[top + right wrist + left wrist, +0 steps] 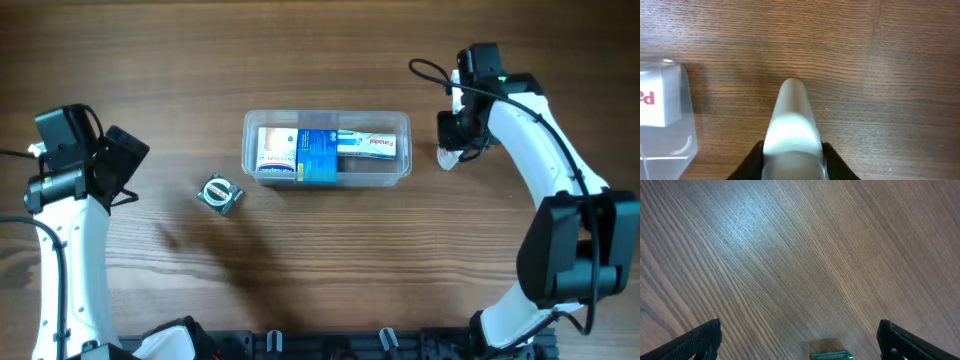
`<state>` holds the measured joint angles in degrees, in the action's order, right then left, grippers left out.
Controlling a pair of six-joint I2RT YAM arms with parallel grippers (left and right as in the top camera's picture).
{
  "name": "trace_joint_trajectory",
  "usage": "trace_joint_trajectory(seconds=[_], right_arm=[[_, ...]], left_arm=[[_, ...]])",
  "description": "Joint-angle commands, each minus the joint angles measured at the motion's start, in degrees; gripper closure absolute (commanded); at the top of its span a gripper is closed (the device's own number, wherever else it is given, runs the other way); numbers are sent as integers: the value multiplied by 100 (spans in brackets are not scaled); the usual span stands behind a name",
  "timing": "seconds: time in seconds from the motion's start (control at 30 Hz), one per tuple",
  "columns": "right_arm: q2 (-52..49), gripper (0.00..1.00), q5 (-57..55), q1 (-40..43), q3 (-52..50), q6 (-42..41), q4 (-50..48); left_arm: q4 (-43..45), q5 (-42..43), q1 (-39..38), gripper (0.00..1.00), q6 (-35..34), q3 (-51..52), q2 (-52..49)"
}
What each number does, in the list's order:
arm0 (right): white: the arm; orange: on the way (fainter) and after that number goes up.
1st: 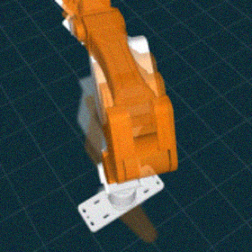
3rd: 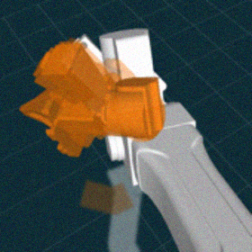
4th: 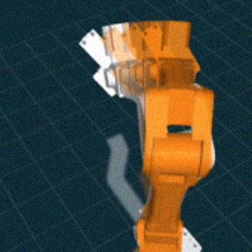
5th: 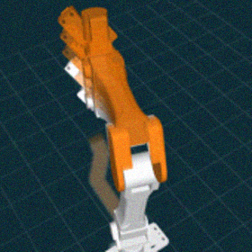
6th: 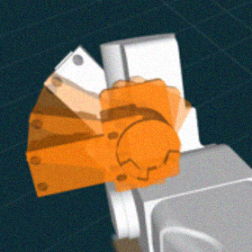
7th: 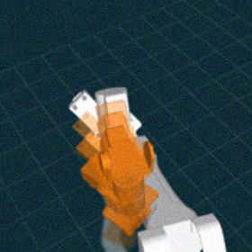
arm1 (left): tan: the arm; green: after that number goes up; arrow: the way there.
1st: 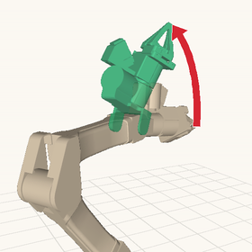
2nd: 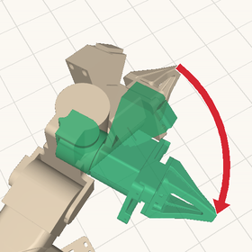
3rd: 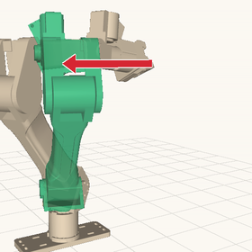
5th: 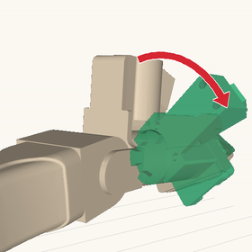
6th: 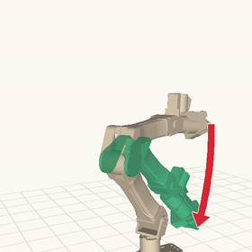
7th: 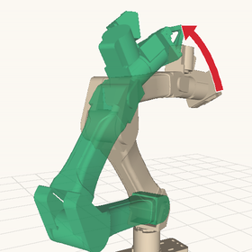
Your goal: Pack container
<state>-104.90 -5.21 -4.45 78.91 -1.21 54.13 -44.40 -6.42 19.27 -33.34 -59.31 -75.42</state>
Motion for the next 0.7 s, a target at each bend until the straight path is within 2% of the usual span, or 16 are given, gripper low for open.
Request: trace_joint_trajectory(seconds=[0.0,0.07,0.23,0.5,0.67], right_arm=[[-63,78,-83,2,26,15,-7],[-63,78,-83,2,26,15,-4],[31,89,-83,2,229,7,170],[389,92,291,-50,2151,-125,1665],[664,92,1056,-214,2590,-538,1974]], left_arm=[[-4,-72,42,0,-55,9,79],[-4,-72,42,0,-55,9,79],[-4,-72,42,0,-55,9,79],[-4,-72,42,0,-55,9,79],[-4,-72,42,0,-55,9,79]])
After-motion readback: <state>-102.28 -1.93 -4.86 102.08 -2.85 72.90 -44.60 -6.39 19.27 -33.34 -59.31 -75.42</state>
